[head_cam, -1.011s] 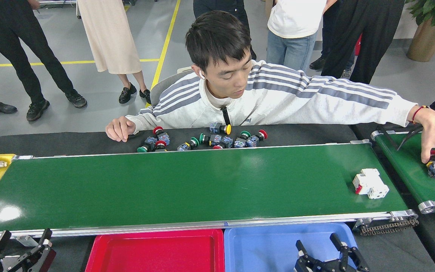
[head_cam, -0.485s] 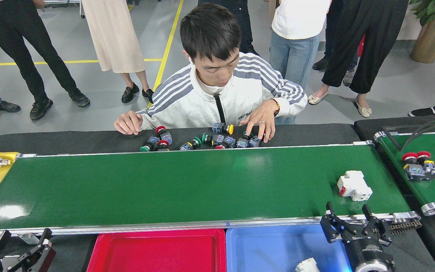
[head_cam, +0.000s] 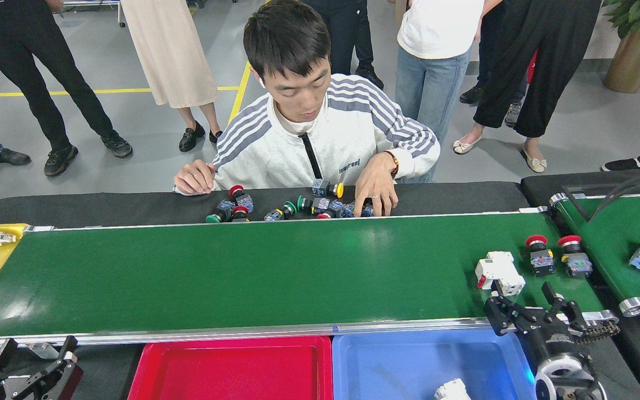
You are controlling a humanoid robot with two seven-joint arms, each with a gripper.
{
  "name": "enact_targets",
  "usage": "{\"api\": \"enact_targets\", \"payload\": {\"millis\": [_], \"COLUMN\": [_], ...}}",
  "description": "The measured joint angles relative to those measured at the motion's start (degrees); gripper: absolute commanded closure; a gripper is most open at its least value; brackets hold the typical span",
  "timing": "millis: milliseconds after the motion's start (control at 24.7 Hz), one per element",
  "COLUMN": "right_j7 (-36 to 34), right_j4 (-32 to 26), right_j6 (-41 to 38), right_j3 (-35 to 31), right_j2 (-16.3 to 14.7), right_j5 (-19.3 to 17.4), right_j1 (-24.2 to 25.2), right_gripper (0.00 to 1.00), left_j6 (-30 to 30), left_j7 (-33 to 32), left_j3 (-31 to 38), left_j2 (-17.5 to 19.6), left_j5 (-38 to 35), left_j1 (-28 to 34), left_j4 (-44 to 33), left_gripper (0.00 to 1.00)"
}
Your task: Pick switch part from conveyor to tray
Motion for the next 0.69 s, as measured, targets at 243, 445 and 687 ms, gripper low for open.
{"api": "enact_targets", "payload": {"millis": [243,445,687], "right_j7": [0.2,0.2,0.3], "right_j4": [6.8,7.1,5.4], "right_j6": [-0.5,-0.6,-0.8], "right_j3": [3.1,4.6,4.7], "right_j2": [1.5,1.5,1.5], "right_j5": [0.1,0.1,0.1], "right_j1": [-4.4,-4.5,-4.1], "right_gripper": [0.67,0.97,0.98], "left_j6": [0.0,0.0,0.0], "left_j7": [0.0,0.0,0.0], "left_j3": [-0.8,-0.9,-0.9], "left_j2": [0.0,0.0,0.0], "left_j5": [0.0,0.0,0.0], "left_j1": [-1.0,-1.1,-1.1], "left_j4": [0.6,0.6,0.6], "left_gripper": [0.00,0.00,0.00]}}
